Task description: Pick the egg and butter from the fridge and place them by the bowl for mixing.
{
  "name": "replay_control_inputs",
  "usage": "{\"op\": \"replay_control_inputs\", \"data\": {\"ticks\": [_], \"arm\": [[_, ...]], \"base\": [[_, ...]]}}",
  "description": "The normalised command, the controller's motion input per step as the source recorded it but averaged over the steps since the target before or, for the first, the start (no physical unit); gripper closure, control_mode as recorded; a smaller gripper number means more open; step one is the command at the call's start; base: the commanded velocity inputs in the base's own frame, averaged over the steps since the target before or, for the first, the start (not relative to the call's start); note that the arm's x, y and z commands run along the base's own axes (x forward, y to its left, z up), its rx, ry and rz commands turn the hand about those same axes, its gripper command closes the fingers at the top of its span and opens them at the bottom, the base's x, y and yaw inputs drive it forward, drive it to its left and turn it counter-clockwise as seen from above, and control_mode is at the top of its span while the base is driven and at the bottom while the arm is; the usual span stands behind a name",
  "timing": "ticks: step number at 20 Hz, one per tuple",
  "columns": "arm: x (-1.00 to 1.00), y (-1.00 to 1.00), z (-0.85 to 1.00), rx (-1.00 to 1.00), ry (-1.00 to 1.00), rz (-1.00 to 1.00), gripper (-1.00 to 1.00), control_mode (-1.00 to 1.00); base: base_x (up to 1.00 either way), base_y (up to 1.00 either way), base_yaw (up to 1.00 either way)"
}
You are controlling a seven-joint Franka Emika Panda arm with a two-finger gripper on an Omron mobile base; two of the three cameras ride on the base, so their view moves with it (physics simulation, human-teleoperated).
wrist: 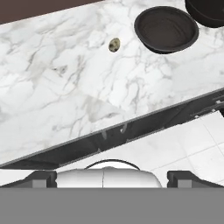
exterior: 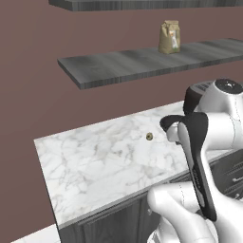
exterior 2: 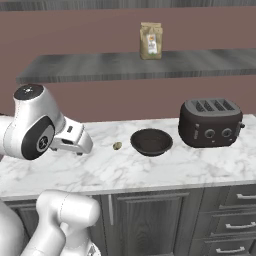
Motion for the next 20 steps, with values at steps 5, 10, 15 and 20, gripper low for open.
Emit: {"op": "replay_control_inputs", "data": {"ticks": [5, 10, 15, 20], "arm": [[0.0, 0.0, 0.04, 0.0, 0.0, 0.0, -1.0, -1.0], [-0.03, 0.0, 0.0, 0.0, 0.0, 0.01, -1.0, 1.0], [0.0, 0.0, 0.0, 0.0, 0.0, 0.0, -1.0, 1.0], [0.0, 0.0, 0.0, 0.0, 0.0, 0.0, -1.0, 1.0]], "base": [[0.0, 0.0, 0.0], [-0.09, 0.0, 0.0], [-0.98, -0.35, -0.03], [-0.87, -0.6, -0.35]]}}
